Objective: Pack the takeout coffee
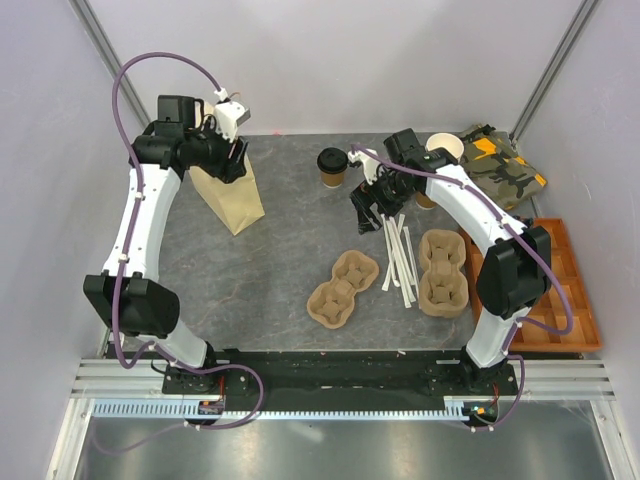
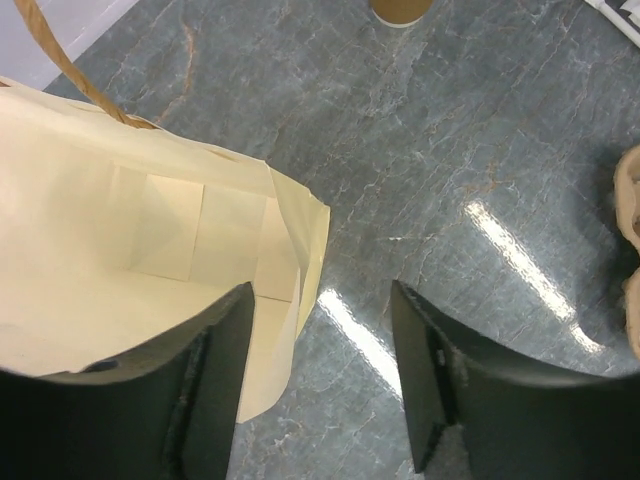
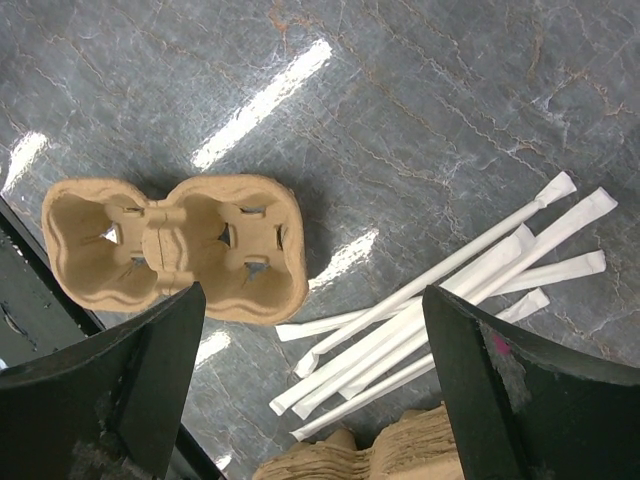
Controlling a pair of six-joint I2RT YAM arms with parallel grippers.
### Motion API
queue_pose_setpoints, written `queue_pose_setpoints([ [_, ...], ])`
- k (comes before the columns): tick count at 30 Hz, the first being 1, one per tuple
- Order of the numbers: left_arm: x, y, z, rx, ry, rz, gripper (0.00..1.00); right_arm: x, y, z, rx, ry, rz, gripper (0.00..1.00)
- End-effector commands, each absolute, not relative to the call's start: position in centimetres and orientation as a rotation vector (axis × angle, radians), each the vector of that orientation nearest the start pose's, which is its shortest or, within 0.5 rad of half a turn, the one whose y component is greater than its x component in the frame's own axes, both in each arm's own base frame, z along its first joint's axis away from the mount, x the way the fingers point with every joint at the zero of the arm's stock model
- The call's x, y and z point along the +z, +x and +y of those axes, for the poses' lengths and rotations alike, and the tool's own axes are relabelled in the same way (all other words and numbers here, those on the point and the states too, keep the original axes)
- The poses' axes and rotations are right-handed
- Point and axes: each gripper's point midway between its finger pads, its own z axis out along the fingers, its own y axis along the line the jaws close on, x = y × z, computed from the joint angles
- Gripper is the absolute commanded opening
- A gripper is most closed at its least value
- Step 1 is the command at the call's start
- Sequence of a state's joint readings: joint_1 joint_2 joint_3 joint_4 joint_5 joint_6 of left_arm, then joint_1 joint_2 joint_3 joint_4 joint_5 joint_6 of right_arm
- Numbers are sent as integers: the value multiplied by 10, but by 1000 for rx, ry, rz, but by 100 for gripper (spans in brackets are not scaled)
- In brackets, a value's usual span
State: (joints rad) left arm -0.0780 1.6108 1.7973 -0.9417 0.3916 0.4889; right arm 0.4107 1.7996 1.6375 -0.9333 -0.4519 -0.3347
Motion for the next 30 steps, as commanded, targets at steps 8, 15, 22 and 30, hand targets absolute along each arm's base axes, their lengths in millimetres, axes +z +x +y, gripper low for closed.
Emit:
queue_pose_setpoints([
  [8, 293, 413, -98, -284, 909, 2052, 19, 182, 354, 227, 620, -1067, 2335, 98],
  [15, 310, 405, -137, -378, 920, 2008, 2, 182, 354, 227, 617, -1067, 2337, 98],
  [22, 321, 381, -174, -471, 936, 1991, 2, 183, 354, 226, 614, -1059, 2340, 98],
  [30, 303, 365, -196, -594, 927, 2062, 5, 184, 354, 226, 612, -1052, 2341, 98],
])
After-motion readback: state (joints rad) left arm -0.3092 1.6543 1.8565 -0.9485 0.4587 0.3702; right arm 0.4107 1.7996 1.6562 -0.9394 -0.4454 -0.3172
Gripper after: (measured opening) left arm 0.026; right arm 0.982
